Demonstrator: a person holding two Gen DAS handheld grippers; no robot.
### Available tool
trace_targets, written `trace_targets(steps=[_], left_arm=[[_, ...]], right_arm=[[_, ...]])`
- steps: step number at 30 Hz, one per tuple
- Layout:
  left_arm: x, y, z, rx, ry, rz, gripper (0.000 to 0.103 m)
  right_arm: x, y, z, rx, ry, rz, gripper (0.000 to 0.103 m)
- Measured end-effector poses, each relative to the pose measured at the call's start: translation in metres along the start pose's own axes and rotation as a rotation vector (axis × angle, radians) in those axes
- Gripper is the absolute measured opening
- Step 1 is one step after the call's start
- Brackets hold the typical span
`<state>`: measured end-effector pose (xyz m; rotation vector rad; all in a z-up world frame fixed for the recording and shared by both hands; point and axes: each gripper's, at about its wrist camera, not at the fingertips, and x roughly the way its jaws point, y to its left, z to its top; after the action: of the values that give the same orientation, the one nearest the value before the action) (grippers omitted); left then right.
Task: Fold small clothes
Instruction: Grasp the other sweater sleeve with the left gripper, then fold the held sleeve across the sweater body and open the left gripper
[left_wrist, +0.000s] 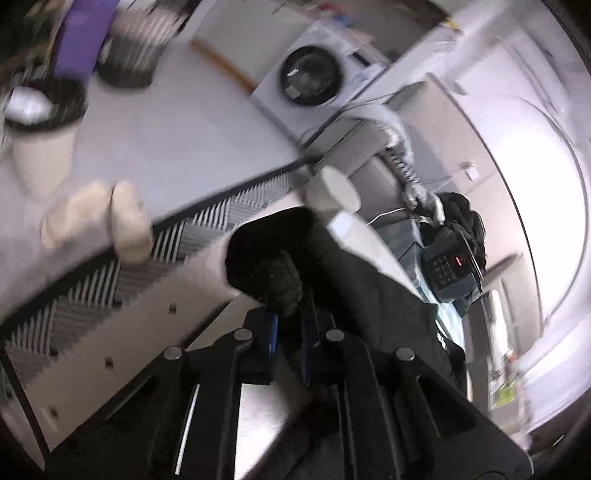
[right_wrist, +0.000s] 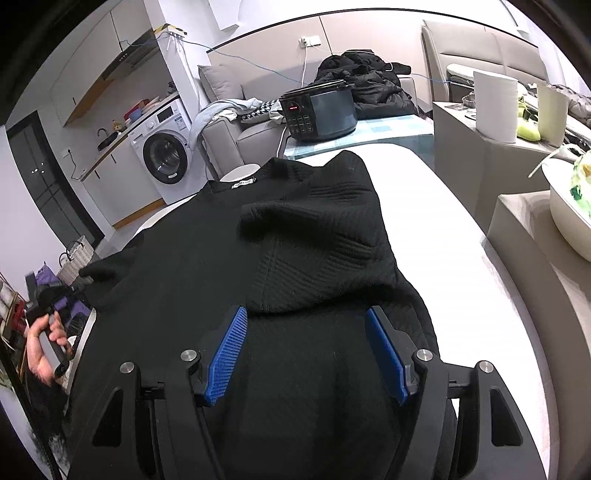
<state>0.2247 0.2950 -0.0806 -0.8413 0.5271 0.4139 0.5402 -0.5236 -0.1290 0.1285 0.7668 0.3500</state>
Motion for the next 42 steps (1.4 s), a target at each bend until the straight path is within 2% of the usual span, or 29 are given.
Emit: trace_targets(steps=[3,5,6,7,9,10,11,12,14,18,21,23,27,30,33,37,40,42], left_arm=[[-0.009,-0.06,-0.005,0.197,-0.049,-0.036,0.006],[-0.01,-0.107,-0.021,0.35,-0.042,-0.089,0.006],[-0.008,-0.128,-0.034,0.417,-0.018,-0.124,0.006],[-0.002,-0.152,-0.055,0.501,0.053,-0.179,0.006],[0.01,-0.176,-0.088,0.586,0.172,-0.232,0.008],[0.019,-0.183,-0.105,0.615,0.239,-0.247,0.012],[0.027,-0.186,-0.118,0.63,0.303,-0.247,0.025],[0.034,-0.185,-0.127,0.634,0.359,-0.241,0.042],[0.036,-0.175,-0.134,0.621,0.407,-0.248,0.056],[0.021,-0.158,-0.118,0.596,0.351,-0.248,0.065],[0.021,-0.142,-0.095,0.511,0.285,-0.221,0.065],[0.031,-0.138,-0.083,0.475,0.286,-0.204,0.065],[0.05,-0.151,-0.093,0.518,0.276,-0.241,0.053],[0.076,-0.177,-0.116,0.568,0.361,-0.287,0.041],[0.1,-0.199,-0.144,0.621,0.462,-0.308,0.04],[0.098,-0.212,-0.172,0.677,0.59,-0.365,0.041],[0.082,-0.205,-0.173,0.688,0.601,-0.387,0.043],[0.064,-0.197,-0.169,0.691,0.572,-0.397,0.048]], right_arm=[[-0.001,-0.001,-0.003,0.004,0.0,-0.003,0.068],[-0.001,0.0,-0.005,0.009,-0.001,0.001,0.068],[-0.002,-0.001,-0.005,0.011,-0.002,0.002,0.068],[-0.002,-0.001,-0.005,0.014,-0.004,0.002,0.068],[-0.001,-0.001,-0.005,0.016,-0.003,0.001,0.068],[-0.001,-0.002,-0.006,0.02,-0.003,0.001,0.068],[0.0,-0.002,-0.006,0.025,-0.001,0.004,0.068],[0.001,-0.002,-0.006,0.028,0.002,0.006,0.068],[0.002,-0.002,-0.008,0.027,0.005,0.011,0.068],[0.002,-0.003,-0.01,0.021,0.006,0.014,0.068],[0.006,-0.006,-0.009,0.039,0.009,0.018,0.068],[0.007,-0.008,-0.01,0.046,0.011,0.021,0.068],[0.005,-0.01,-0.012,0.039,0.016,0.012,0.068],[0.004,-0.012,-0.013,0.046,0.016,0.002,0.068],[0.007,-0.013,-0.011,0.063,0.019,0.0,0.068],[0.018,-0.006,-0.005,0.046,0.027,0.013,0.068],[0.027,-0.002,0.003,0.019,0.029,0.027,0.068],[0.036,-0.001,0.009,0.008,0.023,0.011,0.068]])
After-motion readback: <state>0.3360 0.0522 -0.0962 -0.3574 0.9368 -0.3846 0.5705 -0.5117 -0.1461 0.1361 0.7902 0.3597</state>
